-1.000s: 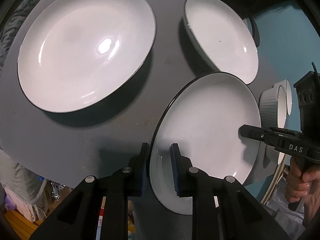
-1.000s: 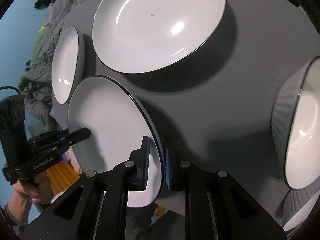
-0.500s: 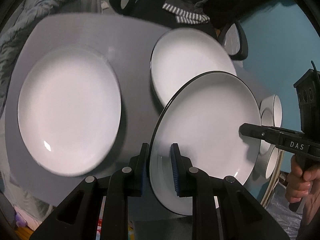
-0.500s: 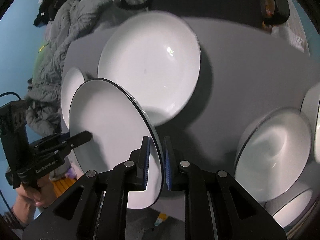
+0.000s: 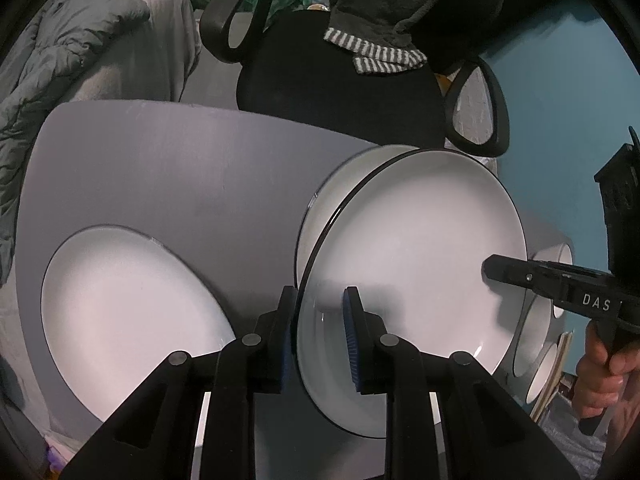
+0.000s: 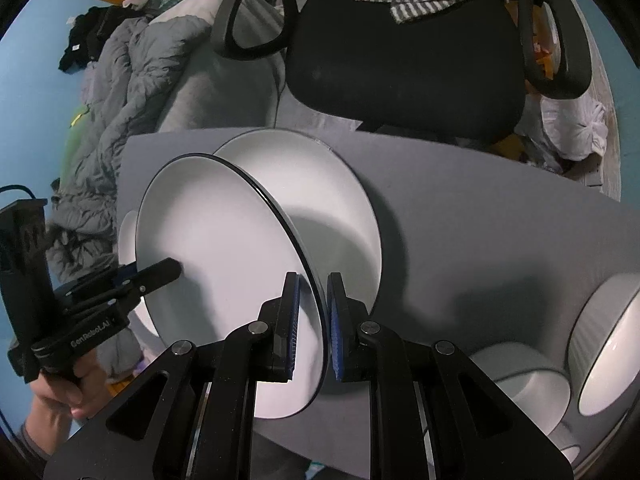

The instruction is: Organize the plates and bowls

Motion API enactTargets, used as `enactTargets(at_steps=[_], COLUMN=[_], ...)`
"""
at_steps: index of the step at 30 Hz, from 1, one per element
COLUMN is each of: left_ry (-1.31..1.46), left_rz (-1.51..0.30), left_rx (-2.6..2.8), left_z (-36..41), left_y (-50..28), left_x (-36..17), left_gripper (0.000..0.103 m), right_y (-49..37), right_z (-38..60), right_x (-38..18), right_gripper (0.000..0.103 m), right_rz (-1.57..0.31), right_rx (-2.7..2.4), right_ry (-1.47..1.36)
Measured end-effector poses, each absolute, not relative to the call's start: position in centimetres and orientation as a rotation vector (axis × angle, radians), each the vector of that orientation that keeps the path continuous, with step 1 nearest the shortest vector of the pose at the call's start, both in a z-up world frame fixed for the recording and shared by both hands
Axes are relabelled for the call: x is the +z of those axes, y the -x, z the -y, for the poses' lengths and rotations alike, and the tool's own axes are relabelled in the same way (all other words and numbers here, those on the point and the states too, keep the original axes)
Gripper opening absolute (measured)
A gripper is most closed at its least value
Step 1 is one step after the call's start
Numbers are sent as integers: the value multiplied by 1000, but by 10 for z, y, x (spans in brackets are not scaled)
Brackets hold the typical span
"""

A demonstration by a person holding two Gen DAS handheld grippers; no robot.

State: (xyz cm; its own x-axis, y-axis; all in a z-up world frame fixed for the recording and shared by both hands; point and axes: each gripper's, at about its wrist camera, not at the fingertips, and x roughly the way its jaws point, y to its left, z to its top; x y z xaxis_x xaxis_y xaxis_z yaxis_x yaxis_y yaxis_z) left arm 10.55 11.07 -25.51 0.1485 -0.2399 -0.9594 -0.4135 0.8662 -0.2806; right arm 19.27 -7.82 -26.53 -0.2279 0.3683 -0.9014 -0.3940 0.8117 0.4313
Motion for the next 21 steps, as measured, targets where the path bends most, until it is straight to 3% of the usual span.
enactTargets(at_steps=[21], left_ry=[522], left_rz=[-1506], left_rx=[166], left_z=[-106], left_y=[-130], left_x=[-286], left_gripper=[22], right_y=[-219], right_z=[68], right_x=[-291], right_gripper=[16], right_rz=[-1714], right_rx=[646], right_ry=[50])
